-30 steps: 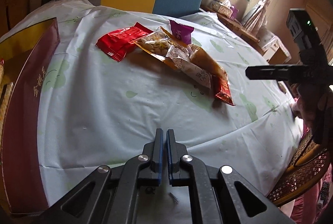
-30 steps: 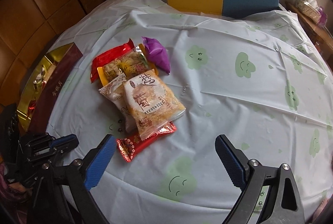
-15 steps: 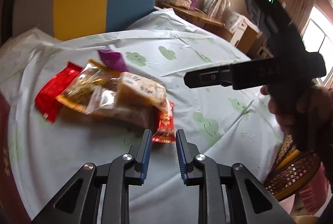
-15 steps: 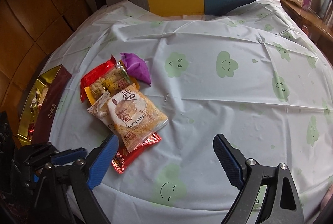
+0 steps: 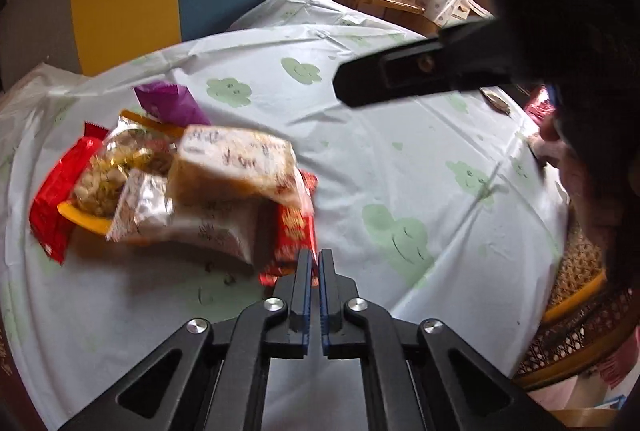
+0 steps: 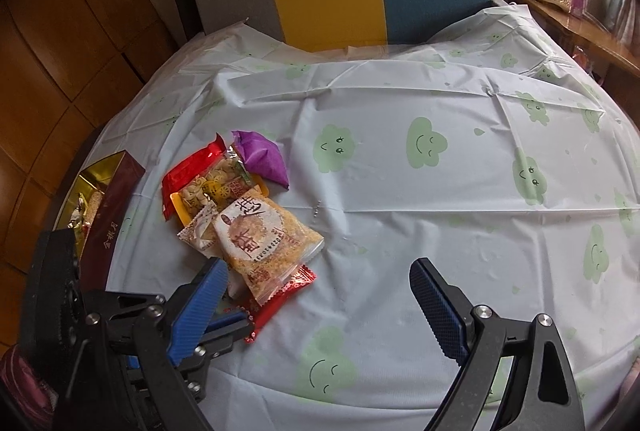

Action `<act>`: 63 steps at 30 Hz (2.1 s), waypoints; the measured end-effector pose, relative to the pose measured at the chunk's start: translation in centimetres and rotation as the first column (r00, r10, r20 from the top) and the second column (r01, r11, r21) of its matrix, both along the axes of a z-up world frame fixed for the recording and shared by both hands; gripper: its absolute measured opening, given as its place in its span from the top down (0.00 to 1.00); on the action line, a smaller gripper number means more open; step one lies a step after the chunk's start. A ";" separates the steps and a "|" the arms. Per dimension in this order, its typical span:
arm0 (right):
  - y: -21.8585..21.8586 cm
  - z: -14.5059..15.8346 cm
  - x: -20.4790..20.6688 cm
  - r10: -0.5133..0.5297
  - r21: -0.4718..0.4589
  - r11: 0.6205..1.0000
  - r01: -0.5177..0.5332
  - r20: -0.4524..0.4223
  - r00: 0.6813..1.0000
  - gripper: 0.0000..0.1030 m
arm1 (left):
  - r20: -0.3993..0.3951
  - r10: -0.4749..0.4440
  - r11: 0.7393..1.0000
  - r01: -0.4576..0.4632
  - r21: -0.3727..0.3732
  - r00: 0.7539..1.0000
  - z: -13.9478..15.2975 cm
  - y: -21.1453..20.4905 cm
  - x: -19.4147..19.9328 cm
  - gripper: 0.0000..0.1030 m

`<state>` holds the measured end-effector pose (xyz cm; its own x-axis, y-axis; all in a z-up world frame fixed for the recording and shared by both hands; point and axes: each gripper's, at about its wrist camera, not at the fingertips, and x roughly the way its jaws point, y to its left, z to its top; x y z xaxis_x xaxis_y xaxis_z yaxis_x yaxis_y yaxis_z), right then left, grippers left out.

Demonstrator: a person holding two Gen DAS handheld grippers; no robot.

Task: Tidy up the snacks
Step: 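Move the left tool over the snack pile toward the red candy packet, then grasp the red candy packet with the left tool while the right tool grasps the square pastry bag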

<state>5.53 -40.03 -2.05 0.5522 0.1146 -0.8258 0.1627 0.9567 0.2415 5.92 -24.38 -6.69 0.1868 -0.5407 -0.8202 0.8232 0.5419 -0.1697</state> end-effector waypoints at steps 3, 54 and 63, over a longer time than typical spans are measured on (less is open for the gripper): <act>-0.2 -0.1 -0.1 -0.008 0.000 1.000 0.008 -0.003 1.000 0.10 | -0.020 0.014 1.000 -0.013 0.023 1.000 -0.7 1.9 -1.0 0.97; 7.2 -5.1 8.8 0.297 -0.093 0.942 -0.323 -0.220 0.929 0.00 | 0.027 0.204 0.977 -0.202 -0.067 0.979 -1.3 11.3 -1.3 0.78; 6.5 -5.1 8.6 0.317 -0.040 0.942 -0.335 -0.235 0.919 0.43 | -0.001 0.218 0.971 -0.216 -0.104 0.976 -1.4 11.9 -1.2 0.77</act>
